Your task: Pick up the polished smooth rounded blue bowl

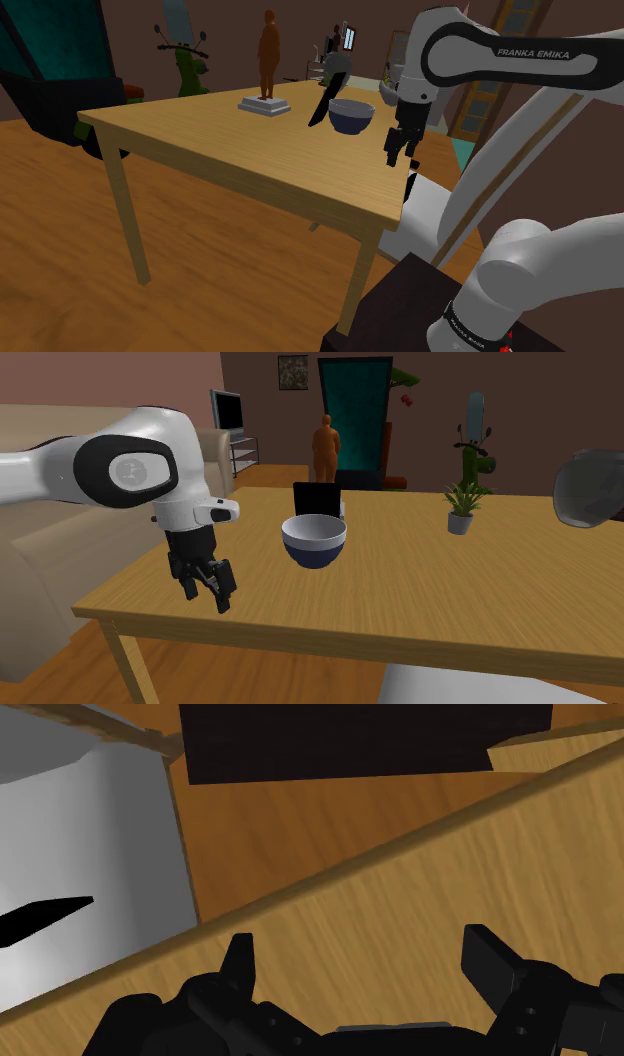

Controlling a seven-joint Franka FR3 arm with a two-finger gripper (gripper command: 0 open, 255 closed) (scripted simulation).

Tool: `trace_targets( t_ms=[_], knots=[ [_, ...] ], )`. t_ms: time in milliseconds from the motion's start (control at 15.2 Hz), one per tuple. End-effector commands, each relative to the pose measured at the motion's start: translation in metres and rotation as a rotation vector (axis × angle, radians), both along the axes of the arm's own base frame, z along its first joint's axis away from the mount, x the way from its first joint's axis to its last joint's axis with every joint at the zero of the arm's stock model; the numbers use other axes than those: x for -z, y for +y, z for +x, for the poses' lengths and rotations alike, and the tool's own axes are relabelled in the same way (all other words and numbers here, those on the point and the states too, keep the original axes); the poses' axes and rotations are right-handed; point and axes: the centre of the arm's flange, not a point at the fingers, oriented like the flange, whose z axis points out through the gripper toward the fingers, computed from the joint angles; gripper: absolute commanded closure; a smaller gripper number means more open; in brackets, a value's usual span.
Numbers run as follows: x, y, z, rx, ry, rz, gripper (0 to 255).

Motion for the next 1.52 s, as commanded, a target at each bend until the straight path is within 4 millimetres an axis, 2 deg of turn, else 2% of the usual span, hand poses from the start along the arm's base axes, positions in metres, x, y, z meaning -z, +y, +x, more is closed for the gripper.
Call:
trace_targets(
  t_ms=[0,1320,1452],
  knots=[
    [0.0,0.0,0.0,0.0,0.0,0.0,0],
    [-0.108,-0.016,0.239,-0.069,-0.002,-0.006,0],
    [-0.104,-0.016,0.241,-0.07,-0.002,-0.006,0]
  ],
)
